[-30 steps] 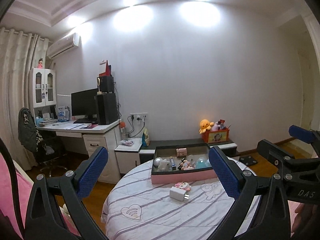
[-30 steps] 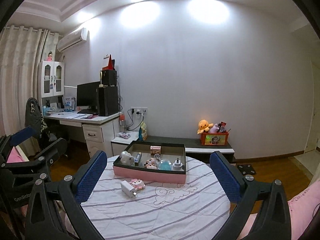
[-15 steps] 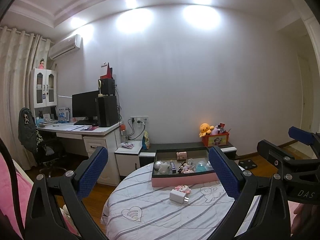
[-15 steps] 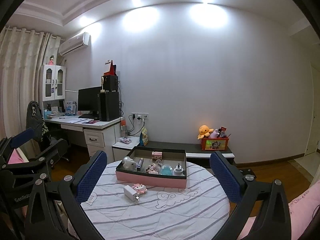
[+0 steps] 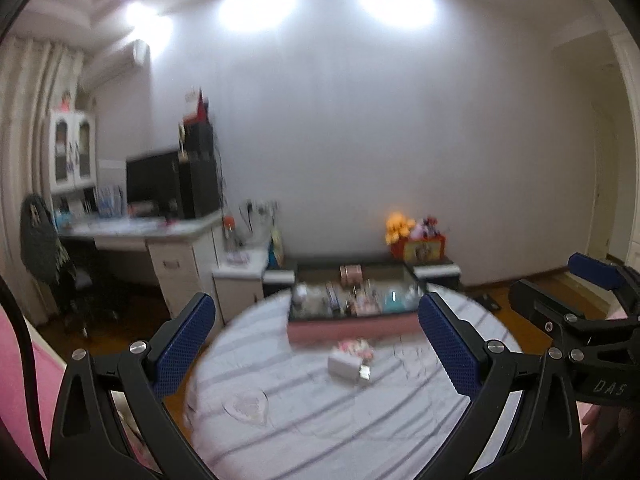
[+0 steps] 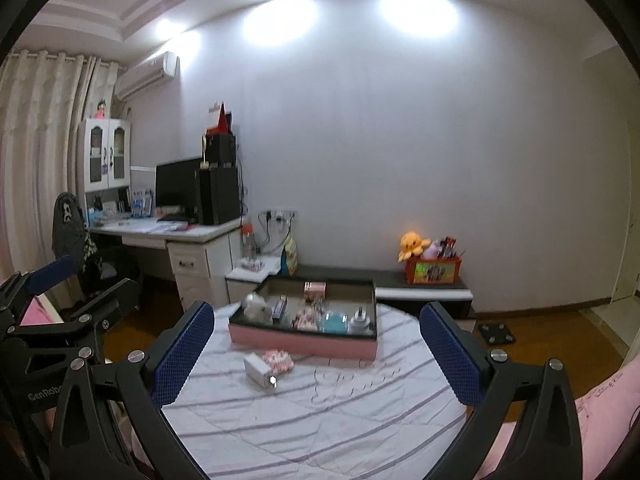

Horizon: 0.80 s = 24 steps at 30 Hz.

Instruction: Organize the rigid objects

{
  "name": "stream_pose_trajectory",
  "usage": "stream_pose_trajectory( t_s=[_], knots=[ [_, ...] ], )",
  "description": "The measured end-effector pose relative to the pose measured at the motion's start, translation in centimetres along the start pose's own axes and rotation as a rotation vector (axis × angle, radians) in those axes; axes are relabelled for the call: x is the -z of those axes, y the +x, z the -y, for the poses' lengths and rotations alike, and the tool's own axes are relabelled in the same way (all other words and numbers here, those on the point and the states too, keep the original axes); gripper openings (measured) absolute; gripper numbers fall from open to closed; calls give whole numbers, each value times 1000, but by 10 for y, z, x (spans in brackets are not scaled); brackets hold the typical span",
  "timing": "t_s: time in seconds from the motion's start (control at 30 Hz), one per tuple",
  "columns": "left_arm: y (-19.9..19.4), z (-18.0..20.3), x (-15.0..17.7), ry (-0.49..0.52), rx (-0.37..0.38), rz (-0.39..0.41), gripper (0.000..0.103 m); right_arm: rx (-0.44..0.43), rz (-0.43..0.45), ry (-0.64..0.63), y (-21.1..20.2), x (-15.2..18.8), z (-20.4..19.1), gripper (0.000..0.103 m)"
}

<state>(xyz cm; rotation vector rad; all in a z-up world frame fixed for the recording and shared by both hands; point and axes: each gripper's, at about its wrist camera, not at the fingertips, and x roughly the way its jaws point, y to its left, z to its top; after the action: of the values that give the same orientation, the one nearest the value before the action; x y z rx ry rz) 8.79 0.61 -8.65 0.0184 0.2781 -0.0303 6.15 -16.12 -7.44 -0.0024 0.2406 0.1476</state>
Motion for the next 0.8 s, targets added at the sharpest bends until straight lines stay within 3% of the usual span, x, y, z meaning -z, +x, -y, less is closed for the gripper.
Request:
stream_pose_trajectory(
  t_s=[0.3, 0.53, 0.8],
  knots=[
    [119, 11, 59, -69, 76, -329, 102, -4, -235, 49, 92, 64, 24, 103],
    [201, 15, 91, -215, 147, -544, 103, 9, -367, 86, 157, 99, 53, 103],
    [253, 16, 107, -179, 59, -667, 103, -4, -477, 118, 204, 117, 67, 103]
  ],
)
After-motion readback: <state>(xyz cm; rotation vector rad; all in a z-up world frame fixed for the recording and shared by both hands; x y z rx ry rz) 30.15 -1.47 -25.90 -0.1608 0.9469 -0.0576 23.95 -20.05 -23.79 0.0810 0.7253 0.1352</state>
